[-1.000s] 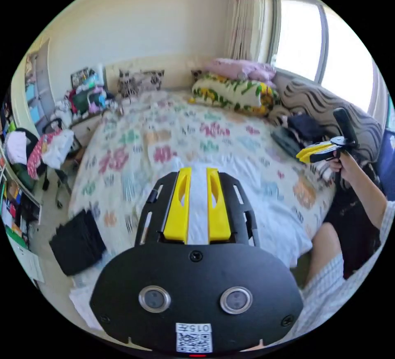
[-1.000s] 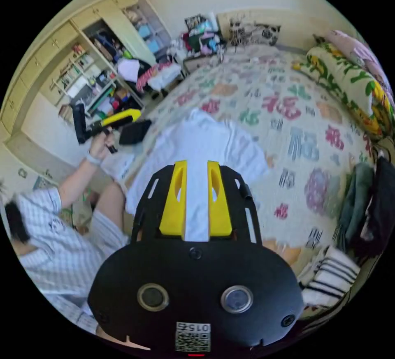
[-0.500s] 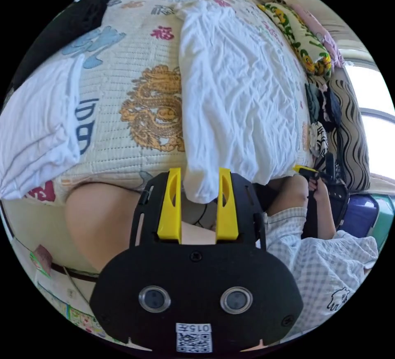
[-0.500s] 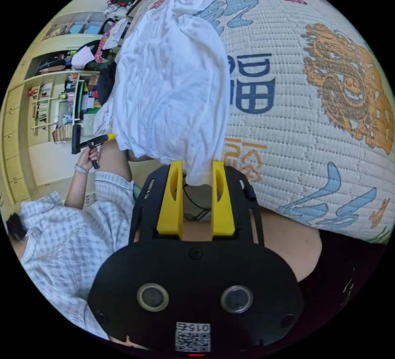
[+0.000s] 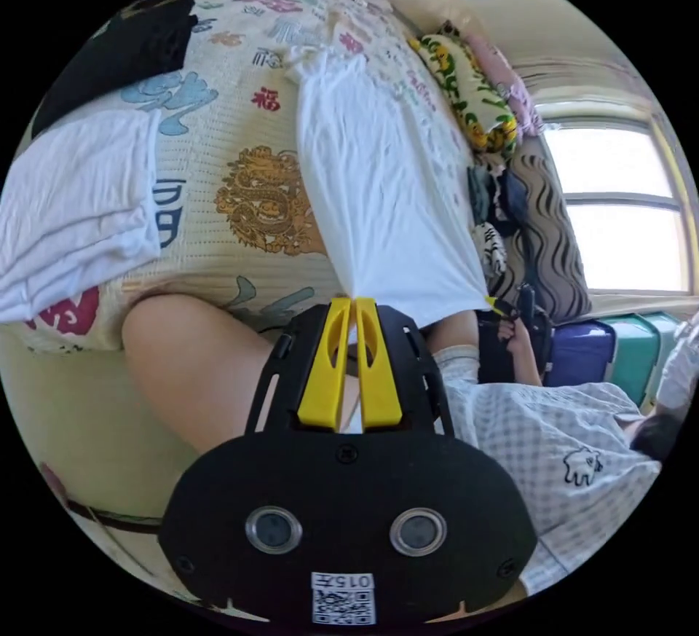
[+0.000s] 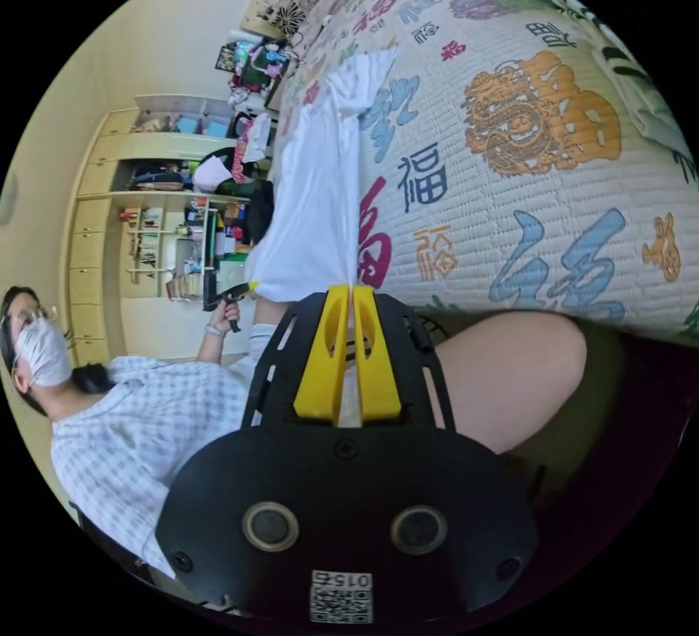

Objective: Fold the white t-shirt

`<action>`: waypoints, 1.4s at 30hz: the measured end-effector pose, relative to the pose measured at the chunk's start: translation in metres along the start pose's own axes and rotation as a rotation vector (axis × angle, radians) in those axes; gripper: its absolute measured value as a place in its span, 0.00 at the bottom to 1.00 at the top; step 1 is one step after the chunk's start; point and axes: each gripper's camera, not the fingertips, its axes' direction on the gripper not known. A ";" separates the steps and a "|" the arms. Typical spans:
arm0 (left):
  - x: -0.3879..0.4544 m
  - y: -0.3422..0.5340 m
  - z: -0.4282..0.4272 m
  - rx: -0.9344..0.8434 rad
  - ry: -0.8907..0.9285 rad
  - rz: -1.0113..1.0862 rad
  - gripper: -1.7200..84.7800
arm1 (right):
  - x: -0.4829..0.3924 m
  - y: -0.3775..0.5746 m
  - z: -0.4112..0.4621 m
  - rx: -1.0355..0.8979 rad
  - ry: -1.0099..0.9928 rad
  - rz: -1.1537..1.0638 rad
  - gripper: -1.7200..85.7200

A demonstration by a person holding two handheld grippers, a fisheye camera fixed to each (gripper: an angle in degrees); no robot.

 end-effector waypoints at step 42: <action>0.077 -0.152 0.131 -0.244 -0.144 0.181 0.02 | -0.081 -0.023 0.041 -0.057 0.282 -0.099 0.02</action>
